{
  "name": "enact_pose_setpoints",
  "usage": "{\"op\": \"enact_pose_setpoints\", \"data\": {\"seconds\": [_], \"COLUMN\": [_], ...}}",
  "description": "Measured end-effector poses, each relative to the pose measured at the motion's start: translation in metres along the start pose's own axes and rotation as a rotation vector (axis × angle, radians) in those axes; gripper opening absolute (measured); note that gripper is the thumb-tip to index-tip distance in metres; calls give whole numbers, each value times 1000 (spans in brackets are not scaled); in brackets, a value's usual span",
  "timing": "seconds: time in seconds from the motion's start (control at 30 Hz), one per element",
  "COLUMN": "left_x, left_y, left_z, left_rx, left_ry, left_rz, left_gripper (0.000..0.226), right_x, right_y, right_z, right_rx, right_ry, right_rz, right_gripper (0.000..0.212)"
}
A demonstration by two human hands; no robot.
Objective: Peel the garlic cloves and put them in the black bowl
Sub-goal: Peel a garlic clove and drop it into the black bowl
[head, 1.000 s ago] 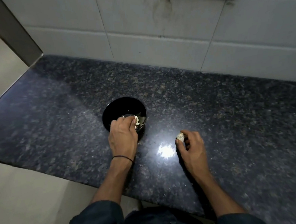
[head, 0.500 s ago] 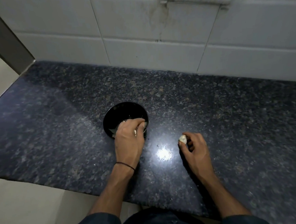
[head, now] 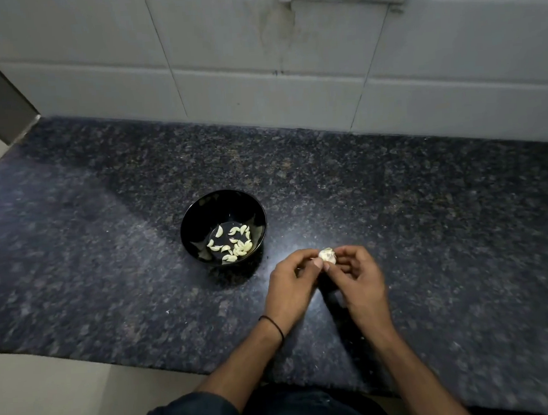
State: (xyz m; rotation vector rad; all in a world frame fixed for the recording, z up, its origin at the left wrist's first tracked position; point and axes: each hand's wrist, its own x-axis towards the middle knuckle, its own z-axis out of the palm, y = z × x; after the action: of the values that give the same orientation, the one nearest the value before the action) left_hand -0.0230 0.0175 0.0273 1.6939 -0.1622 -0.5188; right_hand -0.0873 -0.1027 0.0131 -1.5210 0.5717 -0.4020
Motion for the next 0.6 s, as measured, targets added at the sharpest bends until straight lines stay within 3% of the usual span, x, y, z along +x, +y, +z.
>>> {"op": "enact_pose_setpoints", "data": {"seconds": [0.23,0.6], "left_x": [-1,-3], "left_y": [4,-2], "left_z": [2,-3], "left_rx": [-314,-332], "left_ry": [-17,-74], "left_rz": [-45,2], "left_gripper": [20,26], "right_x": [-6,-11], "right_y": [-9,-11], "right_z": [1,-3], "right_rx": [-49,46], "right_ry": [-23,-40], "right_rz": [-53,-2], "right_gripper": [23,19]}}
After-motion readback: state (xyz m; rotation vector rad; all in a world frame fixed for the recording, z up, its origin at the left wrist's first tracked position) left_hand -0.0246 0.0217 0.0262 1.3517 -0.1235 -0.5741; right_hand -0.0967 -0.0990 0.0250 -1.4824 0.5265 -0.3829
